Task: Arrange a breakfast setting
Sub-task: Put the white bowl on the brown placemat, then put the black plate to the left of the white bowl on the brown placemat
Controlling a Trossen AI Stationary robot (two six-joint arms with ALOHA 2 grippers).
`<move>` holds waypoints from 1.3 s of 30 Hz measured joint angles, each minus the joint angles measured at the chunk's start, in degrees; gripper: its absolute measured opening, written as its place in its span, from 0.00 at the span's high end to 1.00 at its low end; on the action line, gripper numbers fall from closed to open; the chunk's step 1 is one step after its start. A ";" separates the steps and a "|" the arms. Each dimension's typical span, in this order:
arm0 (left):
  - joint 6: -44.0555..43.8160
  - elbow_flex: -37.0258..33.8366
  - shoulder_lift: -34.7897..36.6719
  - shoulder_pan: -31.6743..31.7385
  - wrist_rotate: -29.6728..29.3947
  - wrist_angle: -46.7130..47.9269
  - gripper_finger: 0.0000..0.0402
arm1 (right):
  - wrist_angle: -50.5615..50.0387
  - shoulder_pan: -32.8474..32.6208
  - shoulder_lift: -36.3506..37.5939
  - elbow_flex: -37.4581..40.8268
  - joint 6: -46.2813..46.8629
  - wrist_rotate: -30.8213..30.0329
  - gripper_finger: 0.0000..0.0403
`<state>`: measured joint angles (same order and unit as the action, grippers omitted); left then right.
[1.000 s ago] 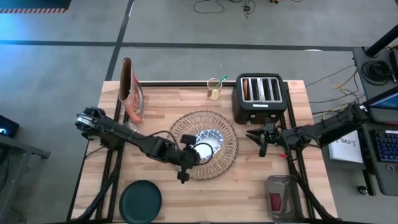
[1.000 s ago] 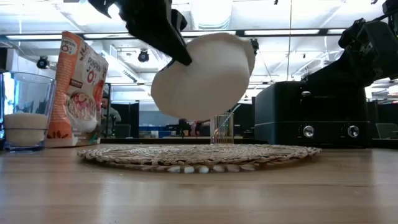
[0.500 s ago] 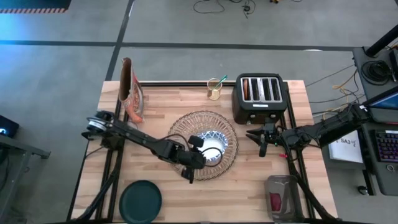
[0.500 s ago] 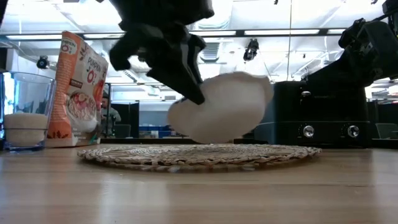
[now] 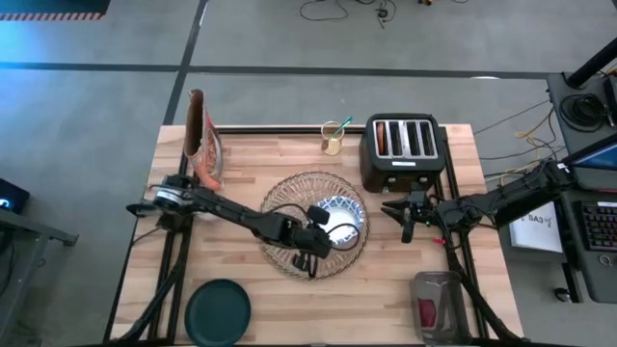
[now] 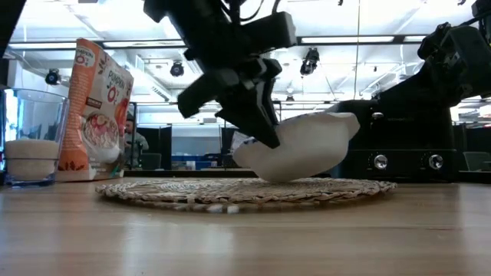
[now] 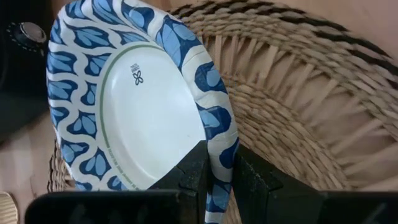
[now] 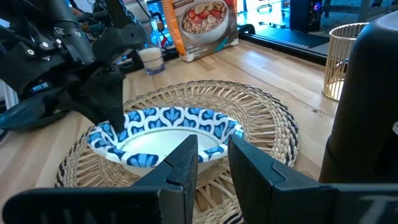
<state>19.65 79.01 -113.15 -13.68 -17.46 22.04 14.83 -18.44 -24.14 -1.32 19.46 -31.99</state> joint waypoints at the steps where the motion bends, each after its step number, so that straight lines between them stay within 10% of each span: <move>1: 0.01 0.50 -0.45 0.15 0.00 0.22 0.89 | 0.02 -0.02 0.00 0.00 0.00 0.00 0.80; 18: -4.97 6.84 0.33 -0.11 1.42 10.07 0.60 | 0.02 -0.02 0.00 0.00 0.00 0.01 0.80; 39: -50.05 6.18 6.35 -15.01 1.09 50.02 0.62 | 0.02 -0.02 0.00 0.00 0.00 0.02 0.80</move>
<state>-30.40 85.19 -106.80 -28.69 -16.36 72.06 14.85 -18.45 -24.14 -1.33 19.46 -31.97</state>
